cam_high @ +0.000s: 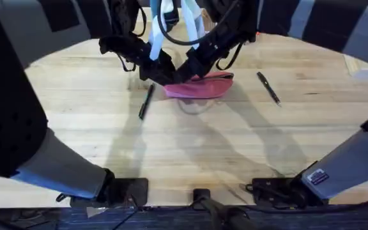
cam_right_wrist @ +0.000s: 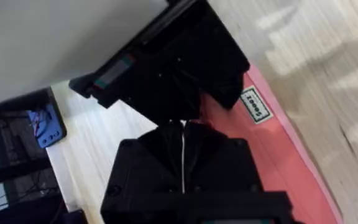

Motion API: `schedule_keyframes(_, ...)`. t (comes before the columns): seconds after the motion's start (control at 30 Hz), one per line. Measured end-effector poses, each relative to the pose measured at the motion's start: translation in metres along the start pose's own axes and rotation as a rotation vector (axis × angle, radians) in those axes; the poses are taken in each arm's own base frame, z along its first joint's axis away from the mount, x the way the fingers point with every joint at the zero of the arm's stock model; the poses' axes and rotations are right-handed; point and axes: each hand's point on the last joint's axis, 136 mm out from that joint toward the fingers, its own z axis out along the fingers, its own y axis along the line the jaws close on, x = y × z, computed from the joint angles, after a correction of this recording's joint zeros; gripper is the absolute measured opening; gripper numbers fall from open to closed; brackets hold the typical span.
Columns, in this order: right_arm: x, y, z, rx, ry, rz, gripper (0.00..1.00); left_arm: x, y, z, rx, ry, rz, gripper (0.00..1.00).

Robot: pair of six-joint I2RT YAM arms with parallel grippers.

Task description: Unzip the bag, pick up the pens from the table one at a time and place them inside, then zip the bag closed.

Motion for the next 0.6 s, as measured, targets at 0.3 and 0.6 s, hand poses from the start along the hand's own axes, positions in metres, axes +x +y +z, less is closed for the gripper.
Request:
schedule_keyframes(0.3,-0.0058,-0.0014,-0.0002,0.004,-0.023,0.019,0.032,0.0010,0.0022,-0.0010,-0.008,0.000,0.000,0.042)
schedule_keyframes(0.6,-0.0060,-0.0023,-0.0013,0.000,-0.027,0.030,0.032,0.0008,0.0022,-0.0011,-0.008,0.000,0.000,0.042)
